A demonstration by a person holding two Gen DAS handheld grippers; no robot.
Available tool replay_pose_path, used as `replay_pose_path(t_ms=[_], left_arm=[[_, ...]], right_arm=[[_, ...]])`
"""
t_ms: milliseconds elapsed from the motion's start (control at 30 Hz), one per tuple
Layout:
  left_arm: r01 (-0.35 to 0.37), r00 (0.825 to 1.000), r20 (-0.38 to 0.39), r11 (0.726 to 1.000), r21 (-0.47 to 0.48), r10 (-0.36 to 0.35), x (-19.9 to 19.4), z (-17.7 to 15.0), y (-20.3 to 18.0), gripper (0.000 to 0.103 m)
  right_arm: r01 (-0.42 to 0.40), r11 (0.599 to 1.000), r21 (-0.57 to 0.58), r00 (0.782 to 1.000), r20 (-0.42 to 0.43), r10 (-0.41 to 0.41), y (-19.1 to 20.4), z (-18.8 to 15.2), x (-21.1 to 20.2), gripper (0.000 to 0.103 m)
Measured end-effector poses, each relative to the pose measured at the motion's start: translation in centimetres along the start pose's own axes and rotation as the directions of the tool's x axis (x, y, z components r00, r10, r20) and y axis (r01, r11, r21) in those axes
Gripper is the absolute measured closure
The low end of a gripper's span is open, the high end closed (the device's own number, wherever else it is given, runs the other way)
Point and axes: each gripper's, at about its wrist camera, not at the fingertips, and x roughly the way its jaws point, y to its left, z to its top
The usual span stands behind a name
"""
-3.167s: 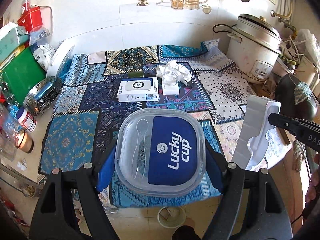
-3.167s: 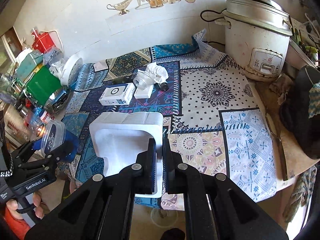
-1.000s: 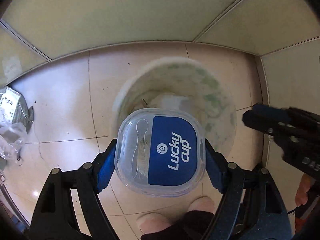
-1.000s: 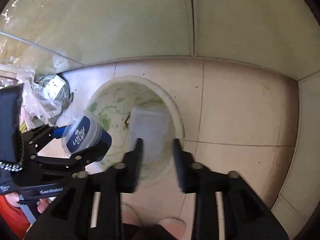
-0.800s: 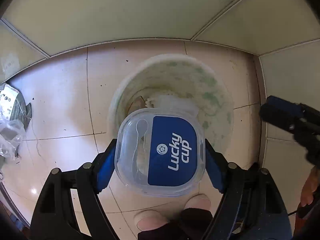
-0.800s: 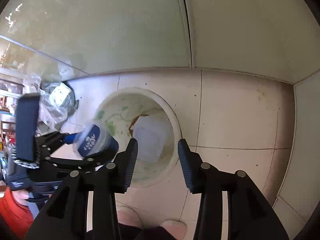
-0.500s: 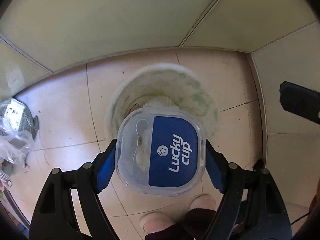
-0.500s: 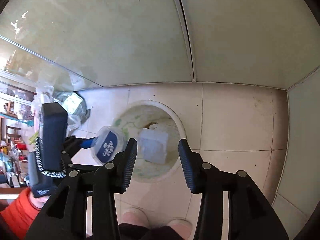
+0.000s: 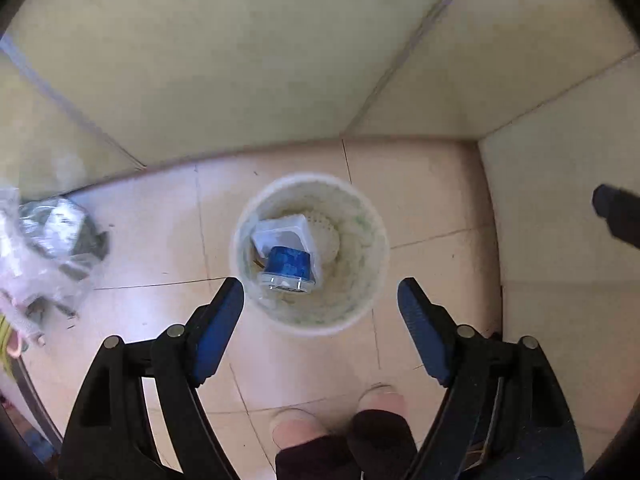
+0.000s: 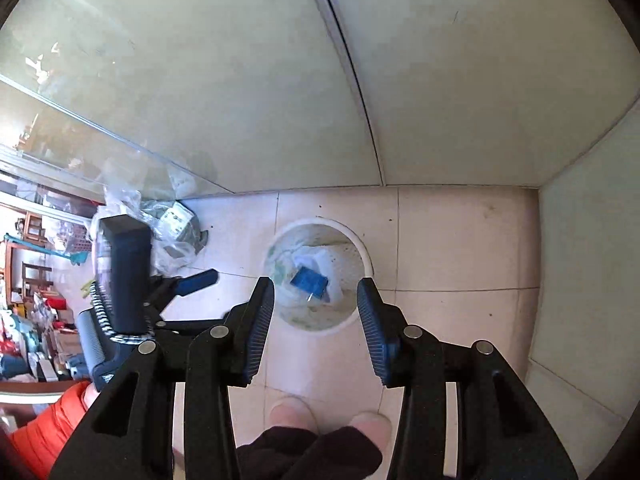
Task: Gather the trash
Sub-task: 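Open both tools to drop the box and tray into the bin, then raise both tools back over the counter toward the HP box and jar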
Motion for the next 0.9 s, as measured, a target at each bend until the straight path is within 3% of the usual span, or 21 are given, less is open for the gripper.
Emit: replay_pose_path(t_ms=[200,333,600,700,900], left_arm=[[-0.002,0.994,0.111,0.999,-0.050,0.008,-14.9,1.3,-1.0,0.024],[-0.009,0.973,0.230,0.997,-0.075,0.026,-26.6,2.3,-1.5,0.024],[-0.072,0.886,0.449,0.990,-0.119,0.118,-47.3,4.5,-2.5,0.024],[-0.089,0.861,0.491,0.990,-0.108,0.131,-52.7,5.9,-2.8,0.024],[-0.090,0.810,0.569,0.990,-0.112,0.138,-59.8,8.8,-3.4,0.017]], right_arm=[[0.007,1.000,-0.003,0.999,0.040,-0.006,3.6,1.8,-9.6,0.063],[-0.005,1.000,-0.010,0.994,0.111,0.006,7.3,3.5,-18.2,0.063],[0.033,0.998,-0.060,0.951,0.308,-0.013,14.1,6.4,-34.4,0.063],[0.074,0.995,-0.064,0.921,0.386,-0.044,15.8,6.9,-39.1,0.054],[0.091,0.994,-0.066,0.858,0.511,-0.045,18.2,8.4,-45.5,0.054]])
